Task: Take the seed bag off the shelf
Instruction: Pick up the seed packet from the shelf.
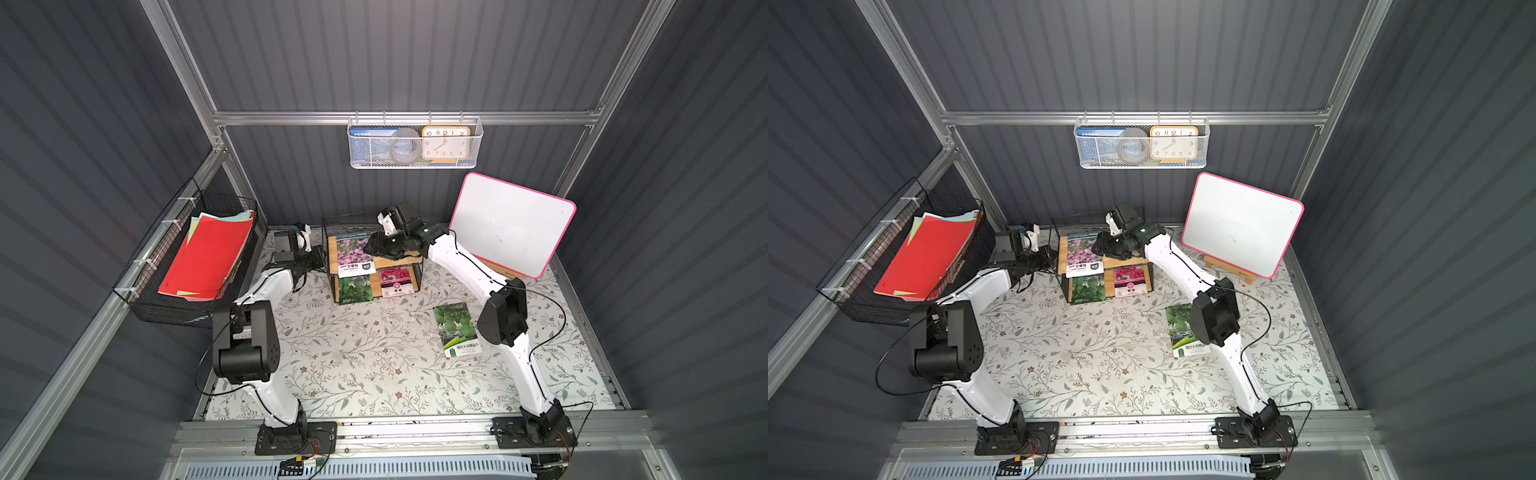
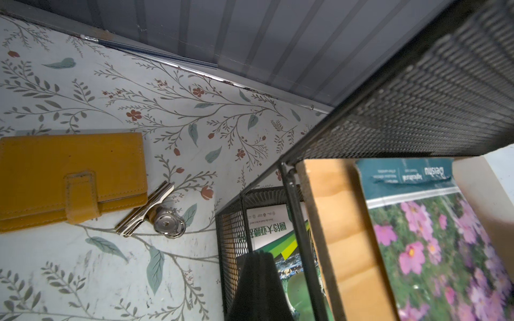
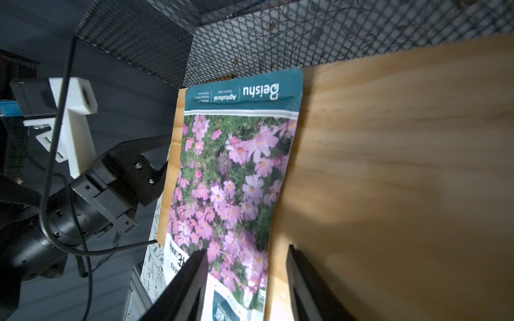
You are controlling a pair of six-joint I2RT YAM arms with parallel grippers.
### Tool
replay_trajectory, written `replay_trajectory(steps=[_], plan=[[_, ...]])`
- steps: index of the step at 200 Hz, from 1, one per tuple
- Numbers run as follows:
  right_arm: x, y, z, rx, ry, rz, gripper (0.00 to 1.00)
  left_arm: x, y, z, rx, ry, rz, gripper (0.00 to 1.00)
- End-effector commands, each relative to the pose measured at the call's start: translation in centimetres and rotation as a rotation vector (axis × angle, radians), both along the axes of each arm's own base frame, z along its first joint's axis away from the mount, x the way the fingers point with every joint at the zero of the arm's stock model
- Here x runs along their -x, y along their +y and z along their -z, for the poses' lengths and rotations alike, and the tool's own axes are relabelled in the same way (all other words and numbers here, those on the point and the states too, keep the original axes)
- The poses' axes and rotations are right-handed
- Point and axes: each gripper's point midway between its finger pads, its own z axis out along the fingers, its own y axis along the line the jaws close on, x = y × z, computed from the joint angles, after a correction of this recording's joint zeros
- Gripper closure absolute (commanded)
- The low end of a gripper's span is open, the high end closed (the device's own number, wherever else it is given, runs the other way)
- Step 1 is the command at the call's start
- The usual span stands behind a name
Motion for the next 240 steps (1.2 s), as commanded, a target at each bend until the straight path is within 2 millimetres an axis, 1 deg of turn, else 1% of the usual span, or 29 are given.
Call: replay_trajectory(steps=[1, 41, 99, 193, 209, 240], plan=[[0.2, 0.2, 2.2, 0.009, 0.071, 0.0, 0.48, -0.2, -0.4, 0.4, -0.004, -0.004, 0.035, 1.0], [0.1, 0.2, 2.6, 0.001, 0.091, 0.006, 0.49, -0.2, -0.5, 0.3, -0.003, -0.006, 0.04, 1.0], [-0.1, 1.0, 3.3, -0.033, 0.124, 0.005, 0.5, -0.3, -0.9, 0.3, -0.002, -0.002, 0.049, 1.0], [-0.6, 2.3, 4.0, -0.094, 0.164, 0.006, 0.57, -0.5, -1.1, 0.4, 0.001, 0.005, 0.055, 1.0], [-0.5, 2.6, 4.0, -0.102, 0.168, 0.001, 0.58, -0.5, -1.1, 0.3, 0.001, 0.013, 0.052, 1.0], [-0.5, 3.0, 3.8, -0.117, 0.164, -0.004, 0.59, -0.5, -1.5, -0.5, -0.02, 0.013, 0.041, 1.0]])
